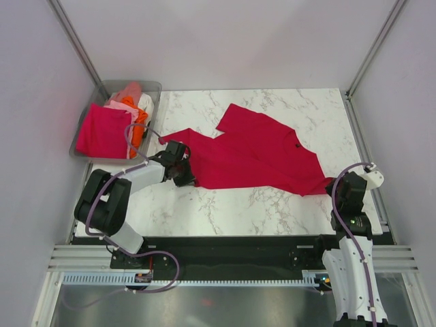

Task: Fold and stack the t-shirts
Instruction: Flatten the tshirt out

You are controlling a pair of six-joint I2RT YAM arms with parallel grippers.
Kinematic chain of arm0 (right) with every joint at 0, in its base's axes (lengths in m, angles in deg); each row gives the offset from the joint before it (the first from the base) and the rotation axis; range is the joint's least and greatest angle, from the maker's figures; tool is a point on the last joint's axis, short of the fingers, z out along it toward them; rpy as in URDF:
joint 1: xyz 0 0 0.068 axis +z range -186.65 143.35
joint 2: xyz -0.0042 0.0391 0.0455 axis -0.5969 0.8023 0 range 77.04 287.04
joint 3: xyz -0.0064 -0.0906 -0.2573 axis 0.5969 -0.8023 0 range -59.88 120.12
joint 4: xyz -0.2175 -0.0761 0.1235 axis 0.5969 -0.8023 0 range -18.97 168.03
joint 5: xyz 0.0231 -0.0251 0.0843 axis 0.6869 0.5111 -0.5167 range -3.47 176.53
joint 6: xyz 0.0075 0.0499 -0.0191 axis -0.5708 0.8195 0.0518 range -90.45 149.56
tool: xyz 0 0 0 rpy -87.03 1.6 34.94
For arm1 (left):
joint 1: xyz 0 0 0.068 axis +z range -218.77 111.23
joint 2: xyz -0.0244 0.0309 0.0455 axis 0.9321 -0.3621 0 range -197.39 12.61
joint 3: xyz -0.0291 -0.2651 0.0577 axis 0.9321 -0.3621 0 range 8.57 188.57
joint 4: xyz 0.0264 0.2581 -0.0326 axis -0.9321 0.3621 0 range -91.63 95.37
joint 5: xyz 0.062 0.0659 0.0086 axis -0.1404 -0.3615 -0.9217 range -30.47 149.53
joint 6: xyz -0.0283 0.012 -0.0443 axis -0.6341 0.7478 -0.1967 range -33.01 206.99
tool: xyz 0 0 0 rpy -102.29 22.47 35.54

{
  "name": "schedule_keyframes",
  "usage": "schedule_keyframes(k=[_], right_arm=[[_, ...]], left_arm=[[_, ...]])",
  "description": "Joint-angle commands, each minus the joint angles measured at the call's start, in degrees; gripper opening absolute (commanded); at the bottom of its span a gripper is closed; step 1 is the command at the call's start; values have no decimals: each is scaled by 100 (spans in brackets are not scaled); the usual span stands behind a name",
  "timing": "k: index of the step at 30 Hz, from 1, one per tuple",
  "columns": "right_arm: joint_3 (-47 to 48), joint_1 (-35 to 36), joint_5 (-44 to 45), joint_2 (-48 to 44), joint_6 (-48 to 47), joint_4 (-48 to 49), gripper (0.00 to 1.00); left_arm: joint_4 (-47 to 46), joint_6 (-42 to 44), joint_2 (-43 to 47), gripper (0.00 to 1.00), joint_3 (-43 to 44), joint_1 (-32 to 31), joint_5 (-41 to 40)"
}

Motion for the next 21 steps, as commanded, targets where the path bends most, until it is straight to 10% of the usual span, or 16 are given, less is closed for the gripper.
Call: schedule_keyframes(k=[1, 11, 21], right_arm=[[170, -11, -194, 146, -134, 199, 0], [1302, -11, -1170, 2036, -311, 727, 0], [4612, -11, -1618, 2898, -399, -98, 0]], left_arm=[[49, 189, 22, 2, 50, -18, -77], [242, -4, 673, 2, 857, 1036, 1502], [1147, 4, 1410, 2, 2781, 1713, 2120]])
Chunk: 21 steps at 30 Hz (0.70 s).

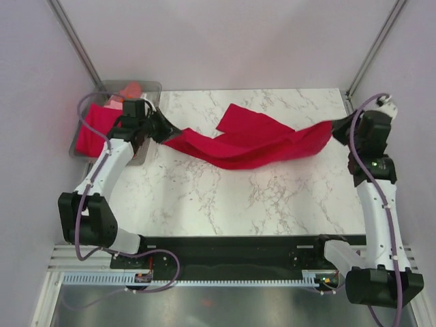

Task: Fold and stack the t-shirts
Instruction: Flatten the tshirt out

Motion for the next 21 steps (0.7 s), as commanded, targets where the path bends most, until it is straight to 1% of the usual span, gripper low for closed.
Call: schedule_keyframes(k=[1, 2, 3, 5, 6, 9, 10, 13, 15, 17, 18, 21], right_arm=[[1339, -3, -187, -223, -110, -210, 0], [1594, -3, -361, -284, -119, -368, 0], [2067, -3, -423, -363, -110, -448, 0], [2474, -11, -468, -670, -58, -597, 0], [2841, -3, -477, -776, -14, -624, 0], [3405, -11, -460, -1207, -13, -721, 0], [3512, -11, -407, -1399, -31, -730, 0], [3864, -3, -293, -1725, -145, -739, 0], [4126, -3, -240, -1849, -224, -765, 0], [4312, -3, 128, -1832, -233, -852, 0], [4478, -3, 173, -1762, -216, -897, 0], [4568, -11, 139, -1482, -110, -941, 0]], left_arm=[[389, -18, 956, 2, 687, 85, 380], [450, -9, 1132, 2, 792, 85, 328], [616, 0, 1508, 2, 1002, 94, 284], [802, 9, 1870, 2, 1205, 85, 204], [959, 9, 2272, 2, 1398, 85, 178], [1040, -105, 2942, 2, 1627, 94, -128], [1031, -175, 3397, 2, 1663, 94, -408], [1031, -378, 3979, 2, 1917, 85, -753], [1031, -387, 4113, 2, 2172, 85, -832], [1040, -448, 4157, 2, 2339, 85, -1025], [1040, -474, 4123, 2, 2366, 85, -1096], [1040, -554, 3693, 2, 2419, 85, -1053]])
